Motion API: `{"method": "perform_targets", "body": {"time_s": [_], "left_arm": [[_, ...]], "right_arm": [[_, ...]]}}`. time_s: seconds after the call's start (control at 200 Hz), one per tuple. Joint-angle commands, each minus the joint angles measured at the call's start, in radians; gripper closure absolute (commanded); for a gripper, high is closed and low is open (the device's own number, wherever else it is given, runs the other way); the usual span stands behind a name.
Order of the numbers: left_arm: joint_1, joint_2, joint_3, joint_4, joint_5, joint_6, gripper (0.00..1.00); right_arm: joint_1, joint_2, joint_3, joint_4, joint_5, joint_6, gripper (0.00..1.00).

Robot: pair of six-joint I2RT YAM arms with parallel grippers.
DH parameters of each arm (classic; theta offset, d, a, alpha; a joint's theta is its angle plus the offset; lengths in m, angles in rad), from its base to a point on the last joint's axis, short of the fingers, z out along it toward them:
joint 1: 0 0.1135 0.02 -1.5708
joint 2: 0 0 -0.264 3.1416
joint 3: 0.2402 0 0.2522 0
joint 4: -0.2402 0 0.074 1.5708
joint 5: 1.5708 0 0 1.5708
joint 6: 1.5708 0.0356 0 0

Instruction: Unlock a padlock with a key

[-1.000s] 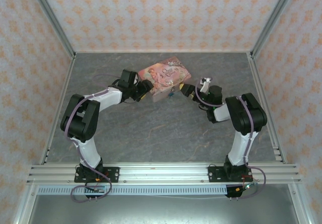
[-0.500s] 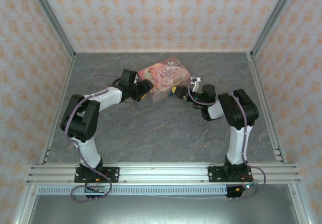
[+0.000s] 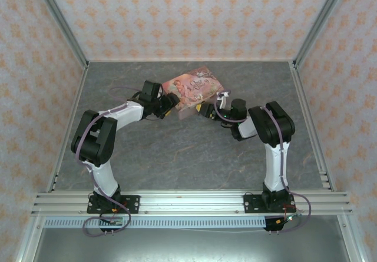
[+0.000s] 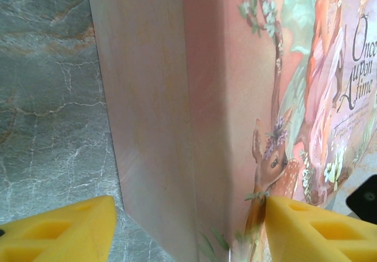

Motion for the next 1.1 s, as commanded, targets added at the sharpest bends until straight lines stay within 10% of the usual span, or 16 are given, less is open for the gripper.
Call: {"method": "perform_targets", "body": {"time_s": [0.0, 1.096], "left_arm": [[-0.008, 0.047, -0.012, -0.145, -0.047, 0.007, 0.34], [-0.013, 0.014, -0.034, -0.19, -0.074, 0.025, 0.34]], "right_arm": [[0.002, 0.004, 0.012, 0.08, -0.036, -0.005, 0.28], [-0.026, -0.046, -0.037, -0.008, 0.021, -0.006, 0.99]]}}
